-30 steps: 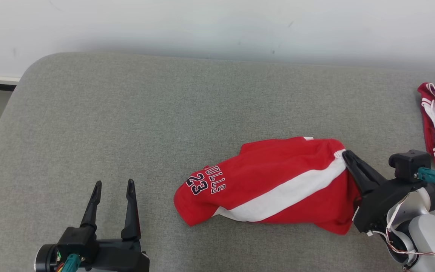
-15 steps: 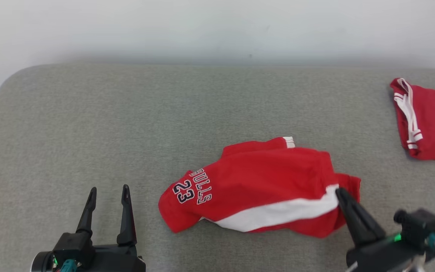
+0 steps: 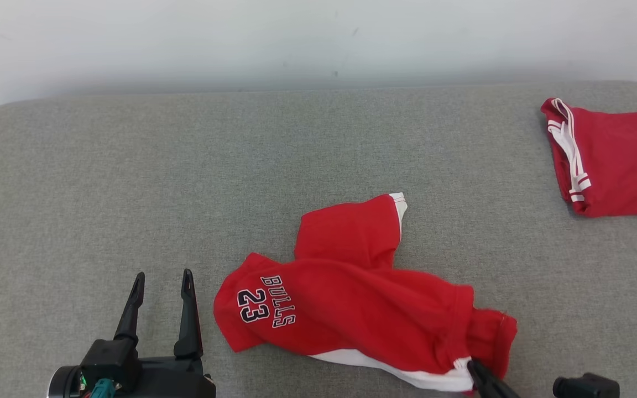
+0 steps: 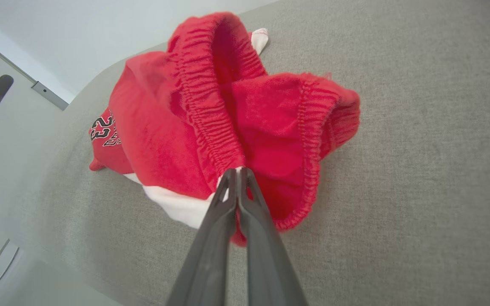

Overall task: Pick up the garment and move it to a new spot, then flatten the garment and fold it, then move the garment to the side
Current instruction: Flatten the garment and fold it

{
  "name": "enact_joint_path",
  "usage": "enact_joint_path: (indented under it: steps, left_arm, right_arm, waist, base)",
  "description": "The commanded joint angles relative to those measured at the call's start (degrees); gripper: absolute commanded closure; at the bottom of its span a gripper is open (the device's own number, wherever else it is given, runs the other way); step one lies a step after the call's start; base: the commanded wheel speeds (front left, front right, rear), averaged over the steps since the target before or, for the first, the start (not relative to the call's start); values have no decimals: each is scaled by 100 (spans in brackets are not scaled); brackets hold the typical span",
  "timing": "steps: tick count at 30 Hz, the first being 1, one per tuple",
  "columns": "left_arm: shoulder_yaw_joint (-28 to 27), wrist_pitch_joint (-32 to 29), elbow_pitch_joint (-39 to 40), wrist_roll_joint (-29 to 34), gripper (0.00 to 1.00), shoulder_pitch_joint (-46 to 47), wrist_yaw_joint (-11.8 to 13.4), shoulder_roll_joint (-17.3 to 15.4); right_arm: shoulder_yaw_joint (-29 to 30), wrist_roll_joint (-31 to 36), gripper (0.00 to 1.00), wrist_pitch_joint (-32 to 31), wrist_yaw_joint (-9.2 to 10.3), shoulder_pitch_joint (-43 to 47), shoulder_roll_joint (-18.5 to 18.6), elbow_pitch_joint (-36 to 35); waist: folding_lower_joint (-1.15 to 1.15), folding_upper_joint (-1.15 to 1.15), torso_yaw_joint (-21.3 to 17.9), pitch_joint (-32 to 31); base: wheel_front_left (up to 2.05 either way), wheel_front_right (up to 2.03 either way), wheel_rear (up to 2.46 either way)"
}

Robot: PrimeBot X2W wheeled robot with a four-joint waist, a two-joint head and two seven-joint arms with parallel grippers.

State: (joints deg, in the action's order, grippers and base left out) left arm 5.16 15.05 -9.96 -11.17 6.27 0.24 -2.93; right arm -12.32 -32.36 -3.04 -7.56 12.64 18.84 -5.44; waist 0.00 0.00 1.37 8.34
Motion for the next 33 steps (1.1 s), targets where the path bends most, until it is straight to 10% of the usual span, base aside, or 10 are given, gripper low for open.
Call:
enact_joint_path:
  steps: [1,3,4,5,7,18,33]
  left_arm:
    - [-31,16,-1,5,0,31,-15,7]
    - [-58,16,-9,27,0,-9,-18,6]
    - [-70,16,-10,37,0,-30,-25,7]
    - [-70,16,-10,37,0,-30,-25,7]
    - [-99,16,-3,51,0,-73,-22,6]
    - [-95,16,55,67,0,-125,-15,7]
    - [31,16,15,76,0,91,-22,7]
  right_arm:
    - [-65,-145,100,-74,12,126,29,31]
    - [-45,-192,100,-92,12,159,62,21]
    - [-24,-219,78,-59,12,174,72,-8]
    - [-24,-219,78,-59,12,174,72,-8]
    - [-6,-224,0,23,12,174,96,-99]
    - [417,-101,0,208,12,-83,399,-764]
    - [64,158,0,-947,12,-1881,453,778]
  waist:
    - [0,0,-18,-14]
    - [0,0,-39,-39]
    - [0,0,-49,-49]
    - [0,0,-49,-49]
    - [0,0,-77,-73]
    - [0,0,-133,-115]
    - [0,0,221,-28]
  base:
    - [0,0,0]
    - [0,0,0]
    - [0,0,0]
    - [0,0,0]
    - [0,0,0]
    - [0,0,0]
    - [0,0,0]
